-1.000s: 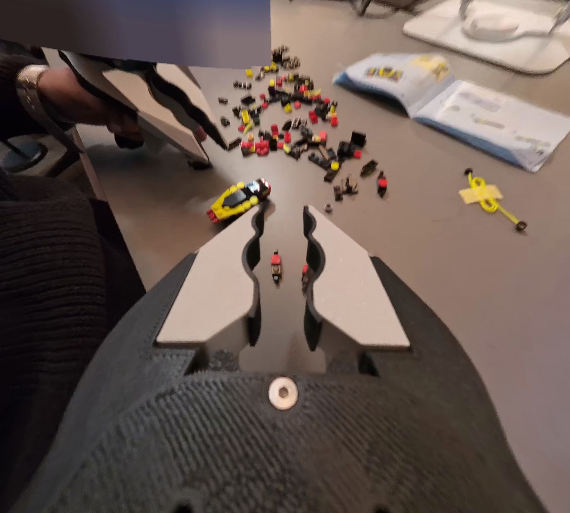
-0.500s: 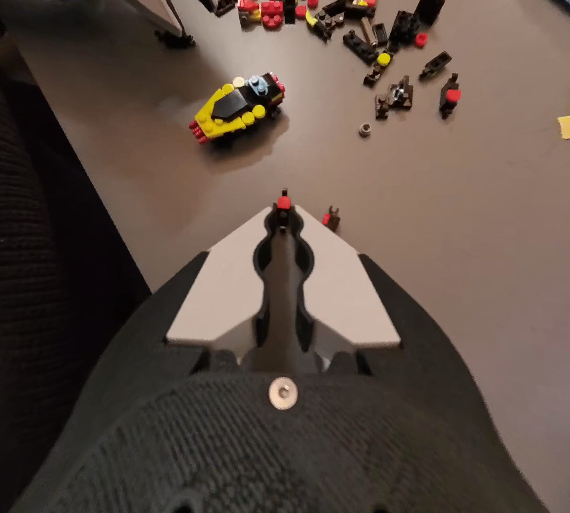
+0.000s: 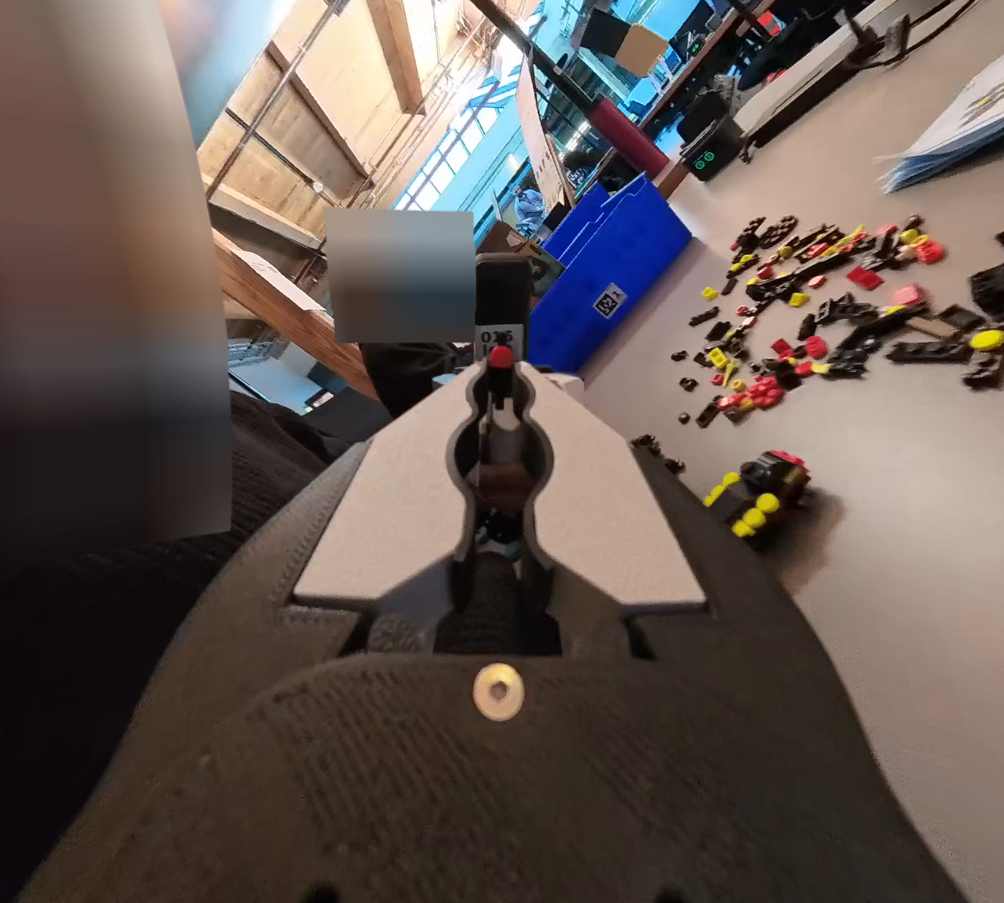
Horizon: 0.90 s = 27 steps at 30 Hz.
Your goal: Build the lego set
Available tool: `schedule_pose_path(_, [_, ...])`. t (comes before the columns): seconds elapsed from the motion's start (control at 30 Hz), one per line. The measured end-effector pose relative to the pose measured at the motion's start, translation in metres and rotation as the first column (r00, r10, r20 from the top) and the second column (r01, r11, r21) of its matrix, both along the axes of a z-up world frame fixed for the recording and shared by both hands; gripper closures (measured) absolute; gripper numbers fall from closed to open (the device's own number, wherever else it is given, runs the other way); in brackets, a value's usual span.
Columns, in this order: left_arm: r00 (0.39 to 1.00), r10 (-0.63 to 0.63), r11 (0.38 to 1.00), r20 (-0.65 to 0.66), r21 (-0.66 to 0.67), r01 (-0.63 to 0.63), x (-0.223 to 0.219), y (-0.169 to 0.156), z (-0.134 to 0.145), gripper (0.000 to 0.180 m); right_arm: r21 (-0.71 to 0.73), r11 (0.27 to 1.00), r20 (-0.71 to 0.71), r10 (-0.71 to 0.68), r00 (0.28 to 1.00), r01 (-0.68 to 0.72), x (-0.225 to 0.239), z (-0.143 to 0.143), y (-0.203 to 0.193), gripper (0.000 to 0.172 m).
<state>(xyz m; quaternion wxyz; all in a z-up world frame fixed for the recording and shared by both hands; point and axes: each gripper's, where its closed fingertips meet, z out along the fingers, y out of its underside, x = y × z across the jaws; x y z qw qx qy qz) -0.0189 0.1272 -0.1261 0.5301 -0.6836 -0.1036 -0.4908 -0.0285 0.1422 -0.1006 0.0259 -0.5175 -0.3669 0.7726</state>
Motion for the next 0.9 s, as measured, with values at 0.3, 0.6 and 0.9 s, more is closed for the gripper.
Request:
schedule_pose_path(0.3, [0.998, 0.013, 0.998, 0.069, 0.063, -0.017, 0.000, -0.002, 0.013, 0.165, -0.039, 0.999, 0.032, 0.024, 0.999, -0.023, -0.008, -0.006, -0.026, 0.166])
schedule_pose_path(0.6, [0.999, 0.013, 0.998, 0.052, 0.059, -0.016, -0.004, -0.005, 0.009, 0.176, -0.116, 0.992, 0.022, 0.053, 0.998, -0.050, -0.004, -0.005, -0.016, 0.162])
schedule_pose_path(0.9, [0.995, 0.020, 1.000, -0.094, -0.006, -0.021, -0.004, -0.005, -0.008, 0.176, 0.487, 0.873, 0.027, -0.032, 0.999, 0.015, 0.000, -0.030, -0.019, 0.149])
